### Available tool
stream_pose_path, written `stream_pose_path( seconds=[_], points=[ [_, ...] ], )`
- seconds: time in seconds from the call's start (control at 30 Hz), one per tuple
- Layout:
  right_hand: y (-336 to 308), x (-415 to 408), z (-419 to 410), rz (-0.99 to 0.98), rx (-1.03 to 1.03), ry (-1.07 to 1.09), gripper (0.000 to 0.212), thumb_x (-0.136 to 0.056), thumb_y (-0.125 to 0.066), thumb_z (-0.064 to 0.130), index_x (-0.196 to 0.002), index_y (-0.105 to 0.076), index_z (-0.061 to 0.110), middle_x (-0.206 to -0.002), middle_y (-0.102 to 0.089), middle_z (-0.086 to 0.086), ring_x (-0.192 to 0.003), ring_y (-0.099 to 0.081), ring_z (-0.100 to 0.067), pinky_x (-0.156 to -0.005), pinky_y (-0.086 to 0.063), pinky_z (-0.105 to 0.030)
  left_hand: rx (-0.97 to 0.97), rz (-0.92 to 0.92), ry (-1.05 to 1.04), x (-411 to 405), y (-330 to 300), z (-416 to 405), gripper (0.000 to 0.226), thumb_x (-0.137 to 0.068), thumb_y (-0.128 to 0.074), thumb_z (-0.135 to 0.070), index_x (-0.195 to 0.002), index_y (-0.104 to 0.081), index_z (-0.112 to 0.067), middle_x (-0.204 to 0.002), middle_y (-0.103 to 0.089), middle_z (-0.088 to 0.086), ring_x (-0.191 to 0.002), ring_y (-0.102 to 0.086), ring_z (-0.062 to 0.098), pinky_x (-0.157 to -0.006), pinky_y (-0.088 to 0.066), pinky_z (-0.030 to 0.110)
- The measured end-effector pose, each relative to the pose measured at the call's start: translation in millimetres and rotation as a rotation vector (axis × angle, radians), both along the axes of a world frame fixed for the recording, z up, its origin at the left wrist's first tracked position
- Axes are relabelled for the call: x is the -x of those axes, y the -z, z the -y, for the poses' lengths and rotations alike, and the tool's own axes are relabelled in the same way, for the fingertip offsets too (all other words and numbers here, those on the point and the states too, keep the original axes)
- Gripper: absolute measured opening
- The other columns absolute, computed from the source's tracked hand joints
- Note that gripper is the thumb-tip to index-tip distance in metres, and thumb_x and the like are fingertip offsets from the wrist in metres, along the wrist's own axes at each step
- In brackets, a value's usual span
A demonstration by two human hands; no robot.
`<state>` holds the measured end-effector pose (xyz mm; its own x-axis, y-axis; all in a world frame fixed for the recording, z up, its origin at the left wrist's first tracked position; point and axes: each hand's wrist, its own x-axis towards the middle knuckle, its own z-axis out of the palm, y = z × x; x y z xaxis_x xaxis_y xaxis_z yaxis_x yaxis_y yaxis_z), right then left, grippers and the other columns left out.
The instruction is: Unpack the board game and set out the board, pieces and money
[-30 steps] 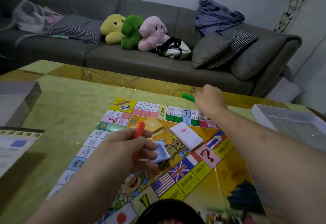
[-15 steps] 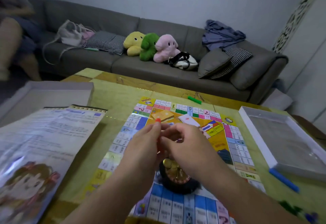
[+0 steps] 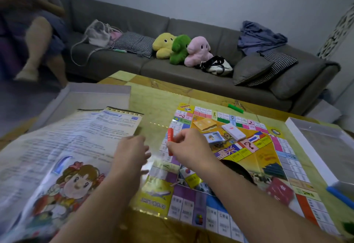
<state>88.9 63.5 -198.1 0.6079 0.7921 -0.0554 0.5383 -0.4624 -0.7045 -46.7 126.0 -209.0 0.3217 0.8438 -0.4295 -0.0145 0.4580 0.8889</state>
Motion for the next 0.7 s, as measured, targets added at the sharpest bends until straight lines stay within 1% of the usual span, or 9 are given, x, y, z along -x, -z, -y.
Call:
stream_pose_path(
  seconds=[0.07,0.1,0.17,0.23,0.37,0.47,0.57,0.63,0.7],
  points=[
    [11.2,2.7,-32.4,0.074,0.065,-0.011,0.020,-0.086,-0.067,0.021,-0.078,-0.073,0.004,-0.072,-0.075,-0.011,-0.075,-0.073,-0.029,-0.062,-0.058,-0.041,-0.007,-0.068,0.002,6.7,6.6,-17.6,0.014,-0.084,-0.047,-0.021,-0.076,-0.047,-0.010,-0.062,-0.044,-0.003,-0.053,-0.041,0.019,-0.062,-0.041,0.036],
    [16.4,4.8,-48.6,0.106,0.088,-0.017,0.020,-0.083,-0.065,0.019,-0.077,-0.072,0.000,-0.069,-0.072,-0.013,-0.073,-0.072,-0.032,-0.055,-0.054,-0.039,-0.027,-0.112,-0.022,6.6,4.1,-21.5,0.018,-0.084,-0.048,-0.022,-0.086,-0.053,-0.006,-0.066,-0.051,-0.002,-0.059,-0.047,0.021,-0.063,-0.045,0.037],
    [24.5,8.9,-77.2,0.151,0.102,-0.022,0.022,-0.082,-0.064,0.016,-0.069,-0.063,-0.001,-0.063,-0.062,-0.013,-0.064,-0.064,-0.035,-0.047,-0.038,-0.031,-0.115,-0.181,-0.089,5.0,1.1,-27.1,0.029,-0.083,-0.050,-0.027,-0.106,-0.065,-0.018,-0.090,-0.068,0.001,-0.082,-0.061,0.026,-0.077,-0.056,0.045],
    [28.1,12.9,-96.8,0.175,0.105,-0.020,0.023,-0.083,-0.066,0.014,-0.066,-0.055,0.005,-0.066,-0.056,-0.010,-0.059,-0.055,-0.031,-0.046,-0.031,-0.026,-0.176,-0.199,-0.100,5.6,-0.4,-26.5,0.029,-0.085,-0.051,-0.026,-0.111,-0.063,-0.026,-0.104,-0.071,0.004,-0.098,-0.066,0.029,-0.088,-0.058,0.051],
    [38.7,17.9,-112.7,0.229,0.148,-0.053,0.021,-0.086,-0.066,0.015,-0.073,-0.049,0.012,-0.075,-0.050,-0.005,-0.075,-0.057,-0.035,-0.059,-0.038,-0.029,-0.221,-0.201,-0.092,2.0,2.2,-30.3,0.023,-0.092,-0.052,-0.020,-0.110,-0.065,-0.024,-0.103,-0.071,0.003,-0.099,-0.066,0.028,-0.082,-0.056,0.045],
    [40.9,15.9,-104.8,0.216,0.066,-0.023,0.028,-0.096,-0.059,0.030,-0.075,-0.048,0.015,-0.081,-0.055,-0.008,-0.082,-0.060,-0.036,-0.058,-0.034,-0.031,-0.247,-0.200,-0.105,0.7,2.2,-30.0,0.021,-0.095,-0.052,-0.017,-0.107,-0.068,-0.022,-0.096,-0.071,0.003,-0.091,-0.066,0.024,-0.073,-0.053,0.039],
    [29.0,9.5,-73.9,0.203,-0.057,0.018,0.022,-0.097,-0.049,0.028,-0.082,-0.052,0.013,-0.084,-0.060,-0.010,-0.076,-0.057,-0.031,-0.054,-0.038,-0.036,-0.263,-0.198,-0.102,0.9,-0.4,-26.1,0.019,-0.096,-0.052,-0.015,-0.103,-0.069,-0.020,-0.096,-0.072,0.008,-0.087,-0.065,0.023,-0.080,-0.057,0.044],
    [15.1,6.5,-36.0,0.195,-0.092,-0.002,0.018,-0.097,-0.049,0.021,-0.084,-0.055,0.010,-0.080,-0.063,-0.008,-0.073,-0.061,-0.029,-0.058,-0.049,-0.045,-0.271,-0.194,-0.076,0.7,-1.5,-21.4,0.019,-0.096,-0.052,-0.014,-0.101,-0.069,-0.019,-0.096,-0.073,0.010,-0.088,-0.067,0.025,-0.075,-0.057,0.040],
    [-3.1,6.1,15.6,0.176,-0.131,-0.033,0.014,-0.099,-0.054,0.018,-0.087,-0.061,0.015,-0.075,-0.065,-0.003,-0.068,-0.063,-0.018,-0.060,-0.053,-0.045,-0.291,-0.199,-0.031,-1.0,-3.3,-12.5,0.018,-0.095,-0.054,-0.013,-0.098,-0.070,-0.020,-0.096,-0.073,0.008,-0.093,-0.069,0.027,-0.070,-0.055,0.036]
  ],
)
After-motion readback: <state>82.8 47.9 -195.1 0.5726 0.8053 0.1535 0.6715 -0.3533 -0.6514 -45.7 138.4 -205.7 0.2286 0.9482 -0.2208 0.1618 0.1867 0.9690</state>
